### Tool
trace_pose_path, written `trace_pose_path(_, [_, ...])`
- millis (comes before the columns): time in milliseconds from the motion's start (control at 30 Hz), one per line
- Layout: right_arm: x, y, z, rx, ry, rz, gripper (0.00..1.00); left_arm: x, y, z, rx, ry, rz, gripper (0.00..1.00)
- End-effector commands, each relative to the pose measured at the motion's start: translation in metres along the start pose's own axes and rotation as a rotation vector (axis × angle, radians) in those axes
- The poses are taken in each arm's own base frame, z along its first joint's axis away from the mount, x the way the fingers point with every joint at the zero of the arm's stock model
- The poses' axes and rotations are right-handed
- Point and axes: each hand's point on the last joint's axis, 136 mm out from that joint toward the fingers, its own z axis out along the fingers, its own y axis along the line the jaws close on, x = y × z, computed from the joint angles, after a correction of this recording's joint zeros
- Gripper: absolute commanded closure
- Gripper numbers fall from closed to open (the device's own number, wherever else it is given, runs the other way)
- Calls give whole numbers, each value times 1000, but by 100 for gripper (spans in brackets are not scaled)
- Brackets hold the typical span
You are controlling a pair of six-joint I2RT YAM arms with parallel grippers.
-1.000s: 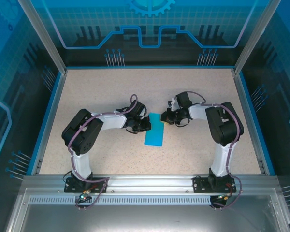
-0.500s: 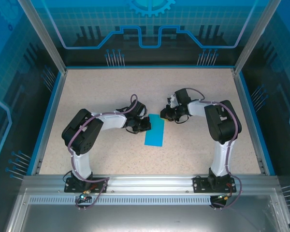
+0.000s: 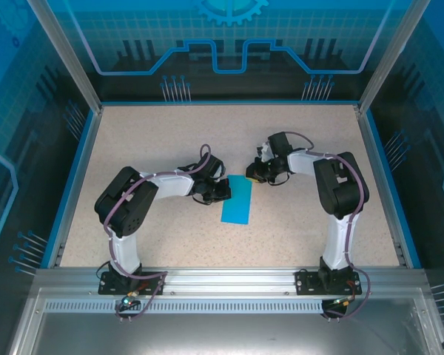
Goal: Fold a paper plane with a square sheet of paper (pick it up from the middle)
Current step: Fold the square sheet of paper in half at the center of the table.
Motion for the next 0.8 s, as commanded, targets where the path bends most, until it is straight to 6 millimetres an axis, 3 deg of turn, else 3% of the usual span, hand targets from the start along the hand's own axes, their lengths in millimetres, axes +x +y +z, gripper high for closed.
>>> trace_pose_path(0, [-6, -5, -1, -8, 15, 18, 88, 32, 37, 6, -147, 103, -26, 100])
trace_pose_path(200, [2, -29, 17, 46, 55, 63, 88, 31, 37, 6, -146, 104, -27, 100])
trace_pose_path(333, [3, -34, 18, 74, 55, 64, 89, 31, 37, 6, -147, 102, -24, 100])
trace_pose_path(600, [-11, -4, -7, 41, 10, 8, 89, 31, 37, 6, -149, 103, -28, 100])
trace_pose_path(767, [-6, 11, -16, -5, 1, -22, 88, 30, 36, 5, -147, 101, -27, 100])
